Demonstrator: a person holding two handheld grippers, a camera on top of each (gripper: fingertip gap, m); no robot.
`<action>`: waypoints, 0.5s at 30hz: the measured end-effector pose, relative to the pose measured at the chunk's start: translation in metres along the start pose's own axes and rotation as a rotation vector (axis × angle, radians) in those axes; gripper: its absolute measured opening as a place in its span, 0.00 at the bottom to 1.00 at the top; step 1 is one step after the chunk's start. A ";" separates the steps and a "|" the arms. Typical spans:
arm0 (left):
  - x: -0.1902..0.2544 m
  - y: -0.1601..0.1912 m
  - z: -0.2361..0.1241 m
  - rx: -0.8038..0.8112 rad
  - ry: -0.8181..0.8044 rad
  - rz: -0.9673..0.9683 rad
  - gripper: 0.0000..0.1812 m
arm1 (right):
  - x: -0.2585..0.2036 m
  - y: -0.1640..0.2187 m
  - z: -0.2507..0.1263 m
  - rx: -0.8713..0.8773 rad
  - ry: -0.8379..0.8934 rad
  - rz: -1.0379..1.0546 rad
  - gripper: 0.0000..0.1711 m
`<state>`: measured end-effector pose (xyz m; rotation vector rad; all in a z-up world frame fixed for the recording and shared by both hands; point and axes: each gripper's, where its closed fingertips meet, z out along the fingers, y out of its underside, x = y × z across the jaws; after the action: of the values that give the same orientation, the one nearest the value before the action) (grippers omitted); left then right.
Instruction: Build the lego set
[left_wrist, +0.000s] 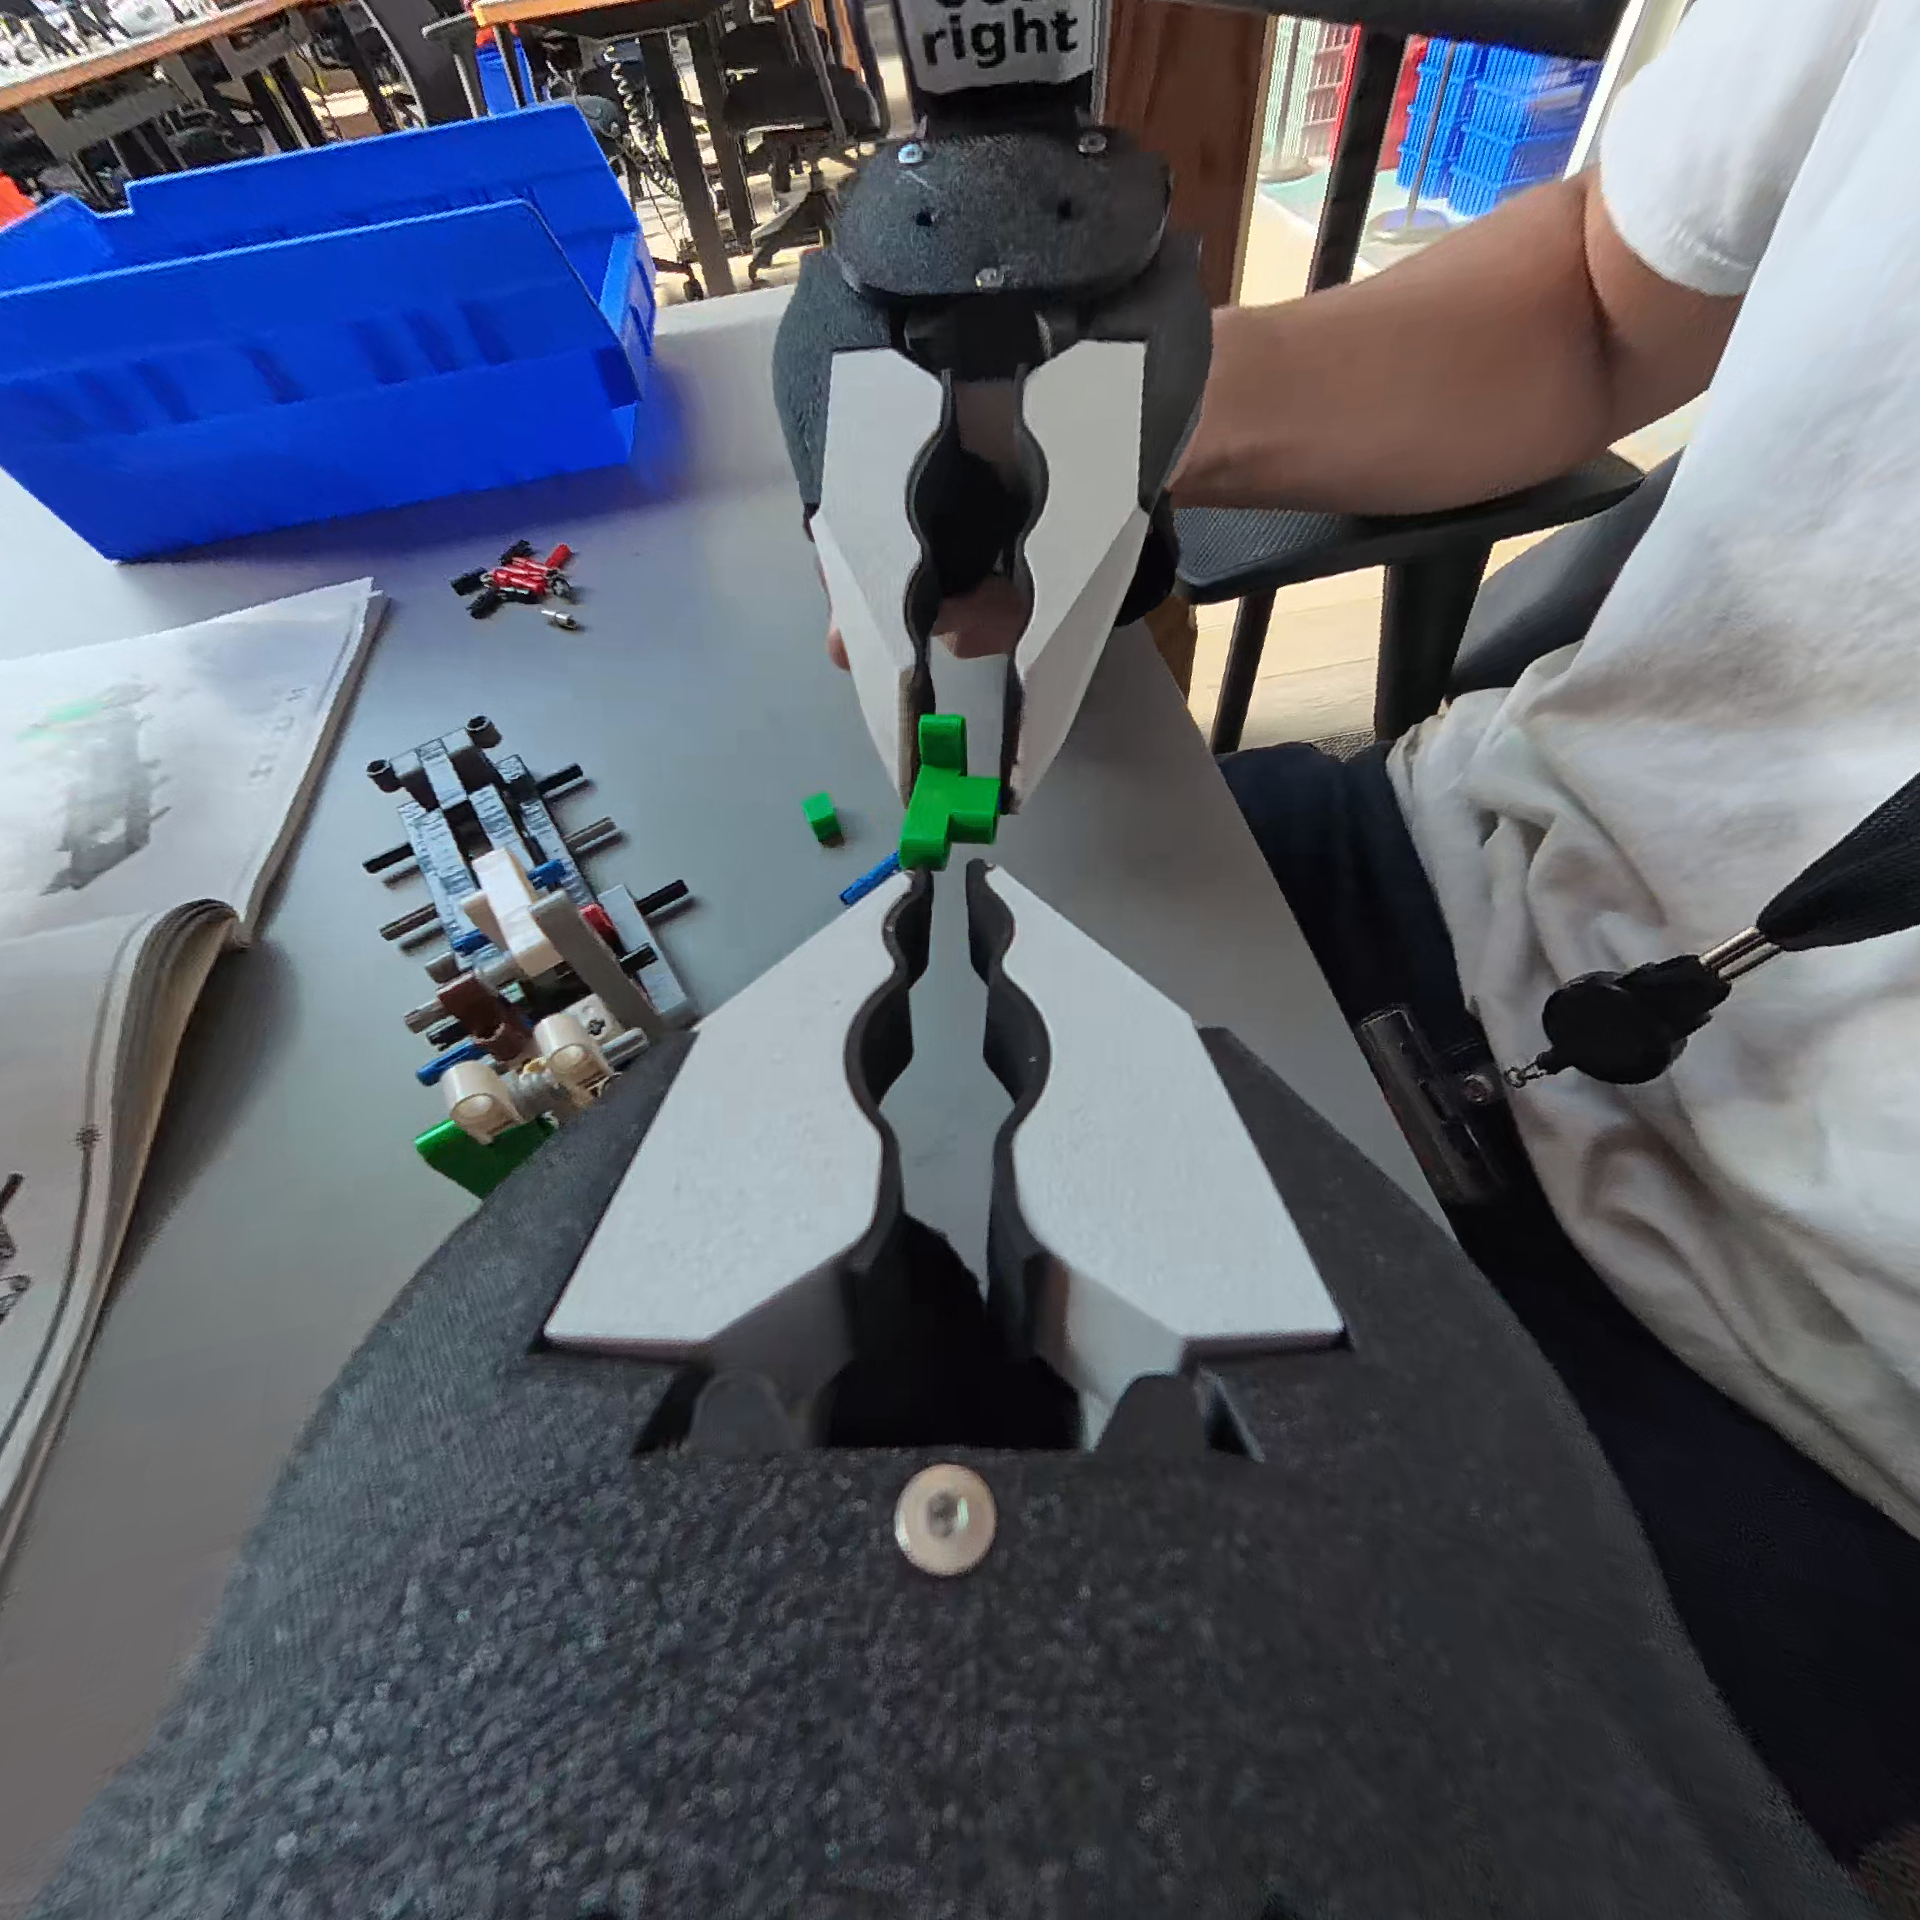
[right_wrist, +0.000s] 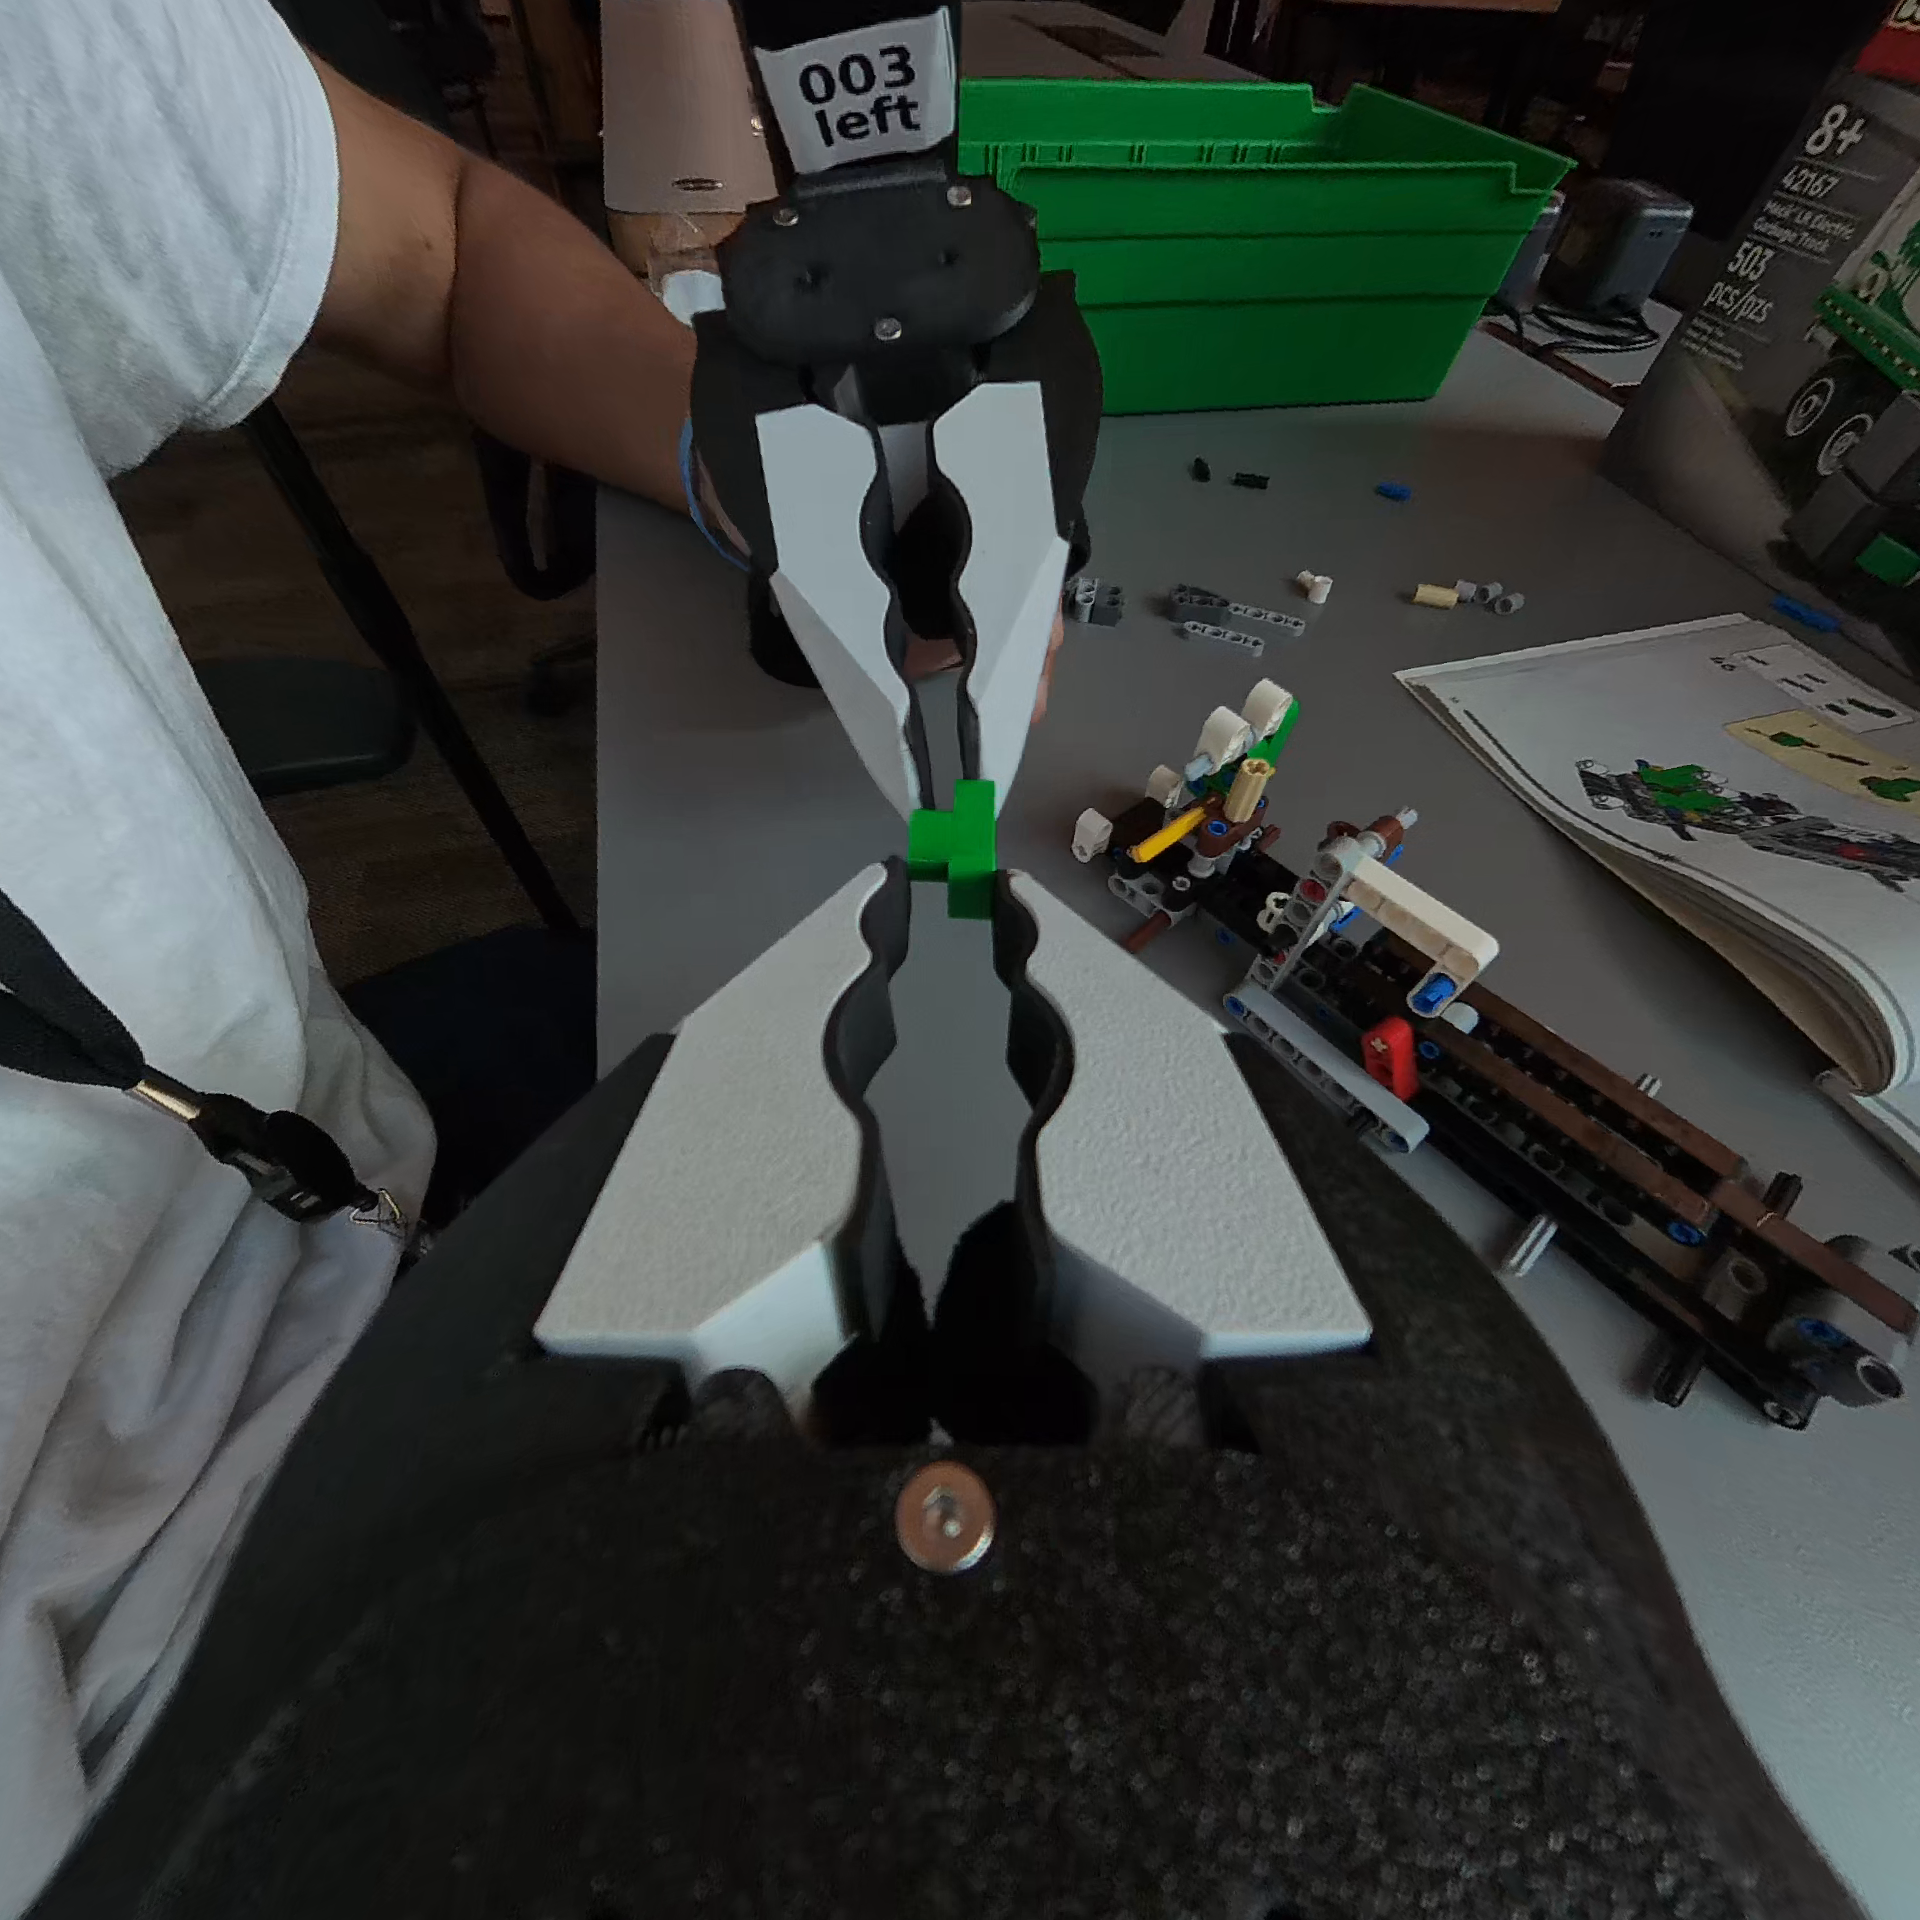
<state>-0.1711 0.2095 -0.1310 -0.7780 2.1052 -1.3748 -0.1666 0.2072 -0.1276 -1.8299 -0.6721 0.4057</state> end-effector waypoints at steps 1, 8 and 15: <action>-0.001 -0.001 0.000 0.008 -0.002 -0.013 0.03 | 0.001 0.000 0.001 -0.007 0.011 -0.008 0.09; -0.007 -0.005 -0.003 0.018 -0.062 -0.013 0.03 | 0.008 0.011 0.013 -0.091 0.140 -0.049 0.09; -0.016 -0.004 -0.002 0.021 -0.088 -0.095 0.09 | 0.034 0.017 0.016 -0.173 0.414 -0.014 0.08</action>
<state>-0.1605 0.2212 -0.1249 -0.9232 2.0064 -1.3835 -0.1444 0.2361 -0.1471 -1.9901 -0.4416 -0.0477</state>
